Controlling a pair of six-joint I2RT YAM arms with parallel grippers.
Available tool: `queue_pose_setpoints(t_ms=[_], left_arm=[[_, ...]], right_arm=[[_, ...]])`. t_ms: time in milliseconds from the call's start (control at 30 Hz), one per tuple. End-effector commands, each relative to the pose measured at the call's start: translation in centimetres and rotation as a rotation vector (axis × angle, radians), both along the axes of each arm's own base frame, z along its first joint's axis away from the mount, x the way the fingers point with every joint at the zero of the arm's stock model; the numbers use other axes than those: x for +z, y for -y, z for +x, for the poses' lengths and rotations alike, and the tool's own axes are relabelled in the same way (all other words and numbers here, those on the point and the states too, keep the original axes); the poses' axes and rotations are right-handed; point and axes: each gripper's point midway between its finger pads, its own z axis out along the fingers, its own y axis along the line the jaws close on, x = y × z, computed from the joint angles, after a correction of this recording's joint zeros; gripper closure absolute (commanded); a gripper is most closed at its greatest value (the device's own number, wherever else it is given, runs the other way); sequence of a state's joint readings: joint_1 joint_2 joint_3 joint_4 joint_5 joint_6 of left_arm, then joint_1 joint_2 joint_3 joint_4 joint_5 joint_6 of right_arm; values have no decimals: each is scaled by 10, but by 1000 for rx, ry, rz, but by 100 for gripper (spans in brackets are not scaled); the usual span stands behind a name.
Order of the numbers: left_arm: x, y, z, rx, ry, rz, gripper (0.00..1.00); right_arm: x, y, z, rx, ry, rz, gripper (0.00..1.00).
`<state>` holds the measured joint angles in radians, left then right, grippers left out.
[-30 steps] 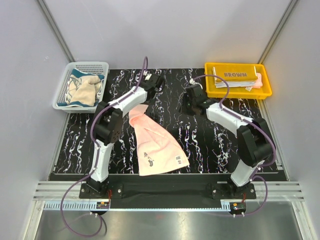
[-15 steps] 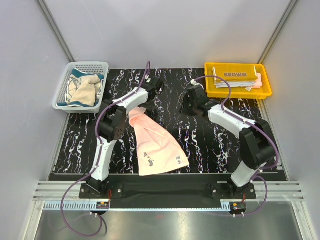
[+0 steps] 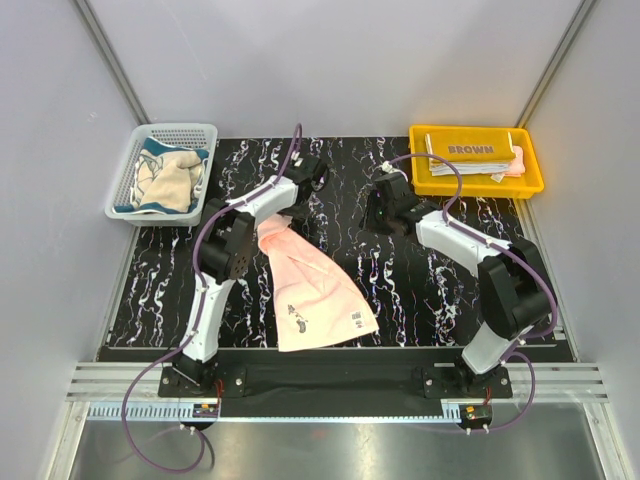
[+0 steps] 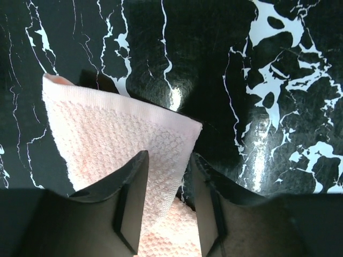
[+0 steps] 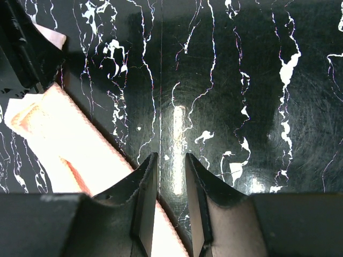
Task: Fold and stack the towels
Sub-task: Flatten out the crumpled towel
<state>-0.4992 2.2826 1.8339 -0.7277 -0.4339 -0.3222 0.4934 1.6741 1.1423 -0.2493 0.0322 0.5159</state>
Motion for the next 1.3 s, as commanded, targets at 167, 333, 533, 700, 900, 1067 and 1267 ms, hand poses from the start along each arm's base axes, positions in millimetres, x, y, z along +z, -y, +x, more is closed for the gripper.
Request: queue_pose_setpoints(t_ms=[167,333,533,700,900,1067,1267], left_arm=[[16,-11,25,53,97,1,82],[54,-14,30,75,180,-22,99],[90,-36,20,175,255,-35,100],[109,-47,2,212,282,-89,100],[111,-44,-8,207,263,-164,100],[120,-45,-11,210,270,-193,100],[131,-48,-15,212,289,-229,100]], right_arm=[[14,-9,8,2,48,55,66],[19,-18,21,12,80,82,67],[29,-66,48,149,108,211,66],[37,-105,77,219,144,323,66],[18,-151,93,253,117,372,64],[-10,-183,90,271,80,366,61],[-33,-211,78,290,36,360,53]])
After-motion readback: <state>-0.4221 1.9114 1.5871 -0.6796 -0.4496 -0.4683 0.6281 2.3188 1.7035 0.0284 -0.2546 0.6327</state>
